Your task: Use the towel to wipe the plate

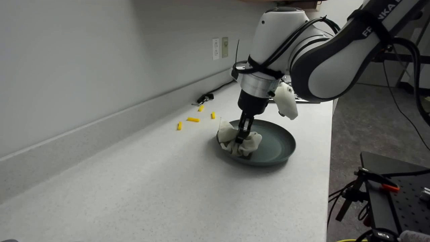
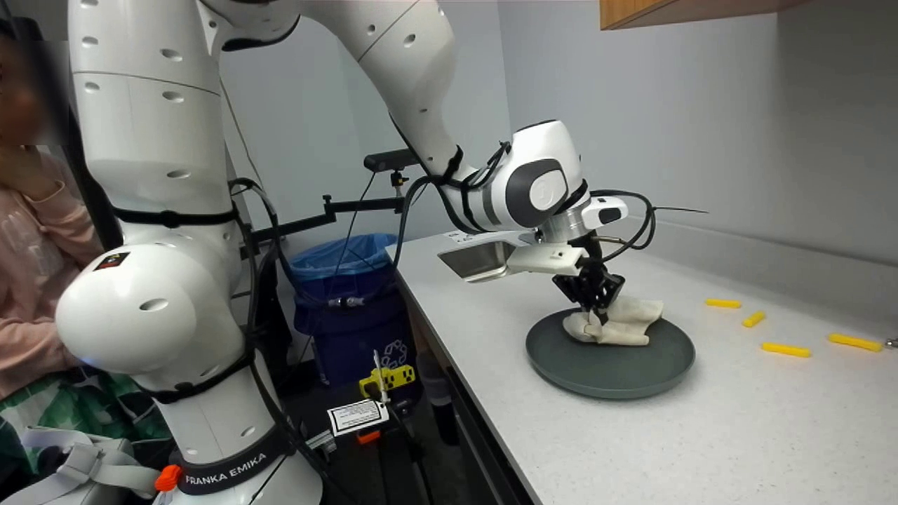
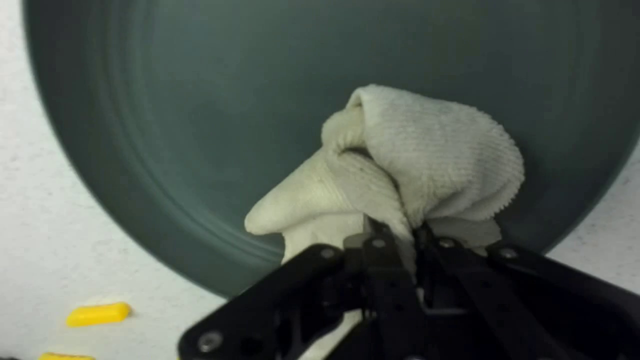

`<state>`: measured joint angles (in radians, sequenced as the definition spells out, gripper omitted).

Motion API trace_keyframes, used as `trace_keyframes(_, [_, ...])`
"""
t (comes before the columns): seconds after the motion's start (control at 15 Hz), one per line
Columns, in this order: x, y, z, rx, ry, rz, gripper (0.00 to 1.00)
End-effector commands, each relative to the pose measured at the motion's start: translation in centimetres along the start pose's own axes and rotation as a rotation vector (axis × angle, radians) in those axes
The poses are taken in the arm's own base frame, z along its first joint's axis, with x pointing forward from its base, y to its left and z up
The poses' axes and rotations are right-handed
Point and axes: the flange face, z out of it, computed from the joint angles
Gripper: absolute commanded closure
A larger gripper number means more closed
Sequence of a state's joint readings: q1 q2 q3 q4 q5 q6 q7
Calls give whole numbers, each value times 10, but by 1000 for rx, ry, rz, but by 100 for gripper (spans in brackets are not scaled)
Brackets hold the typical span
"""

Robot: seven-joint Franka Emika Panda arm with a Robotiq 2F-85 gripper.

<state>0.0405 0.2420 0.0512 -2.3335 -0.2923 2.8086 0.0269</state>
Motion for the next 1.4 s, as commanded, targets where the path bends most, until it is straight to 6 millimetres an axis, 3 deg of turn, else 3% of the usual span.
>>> trace_keyframes(0.0, [-11, -21, -3, 77, -32, -49, 97])
trace_keyframes(0.27, [-28, -9, -13, 40, -130, -105, 97])
trace_keyframes(0.6, [-43, 27, -21, -32, -244, -97, 97])
trace_keyframes(1.0, [-21, 52, -19, -188, -192, -87, 97])
trace_keyframes(1.33, [2, 43, -19, -151, -27, 22, 97])
